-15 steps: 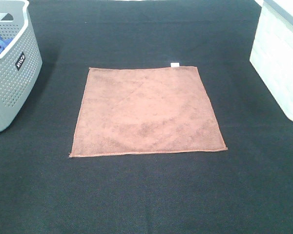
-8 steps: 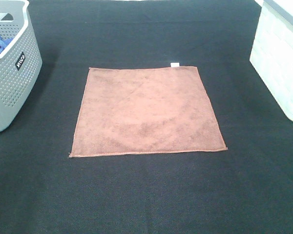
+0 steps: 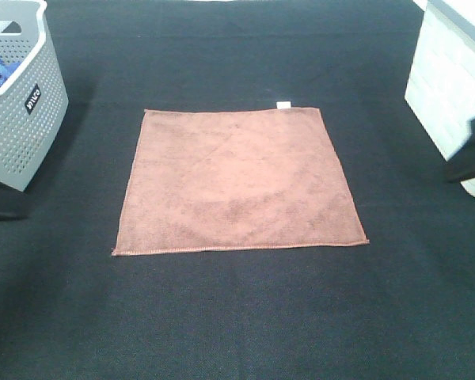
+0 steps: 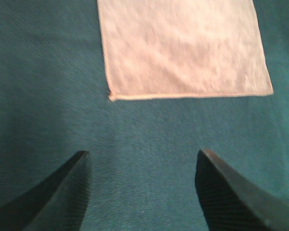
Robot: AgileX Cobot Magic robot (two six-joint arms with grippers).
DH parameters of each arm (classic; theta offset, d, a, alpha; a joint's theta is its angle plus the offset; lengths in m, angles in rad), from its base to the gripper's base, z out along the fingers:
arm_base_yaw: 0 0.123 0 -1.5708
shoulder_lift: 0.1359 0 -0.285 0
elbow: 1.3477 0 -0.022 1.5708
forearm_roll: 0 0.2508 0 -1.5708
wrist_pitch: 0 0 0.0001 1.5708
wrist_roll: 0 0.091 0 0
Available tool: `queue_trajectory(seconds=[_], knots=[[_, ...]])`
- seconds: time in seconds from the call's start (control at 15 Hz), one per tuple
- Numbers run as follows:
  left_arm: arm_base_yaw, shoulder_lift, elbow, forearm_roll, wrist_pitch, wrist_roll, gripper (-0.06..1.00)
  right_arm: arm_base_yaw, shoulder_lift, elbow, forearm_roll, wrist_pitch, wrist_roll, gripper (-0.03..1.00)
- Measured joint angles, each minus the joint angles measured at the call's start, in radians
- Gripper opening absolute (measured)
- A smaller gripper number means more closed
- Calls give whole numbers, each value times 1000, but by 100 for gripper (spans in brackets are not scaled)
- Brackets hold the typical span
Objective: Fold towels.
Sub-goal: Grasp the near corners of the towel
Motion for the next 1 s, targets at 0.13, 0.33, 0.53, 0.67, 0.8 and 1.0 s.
queue_trajectory(seconds=[0.13,0.33,0.53,0.67,0.8,1.0], knots=[[0,191,0,-192,-9,191,60,0,144,-34,185,7,-90,76],[0,321,-7,-317,-12,323,60,0,237,-49,301,6,-194,76],[0,489,-76,-420,4,410,60,0,370,-102,389,12,-271,76],[0,602,-157,-434,39,419,60,-5,488,-181,389,43,-297,76],[0,673,-216,-434,41,422,60,-5,563,-230,380,51,-311,76],[0,756,-298,-434,41,424,60,-5,675,-303,378,52,-346,76]])
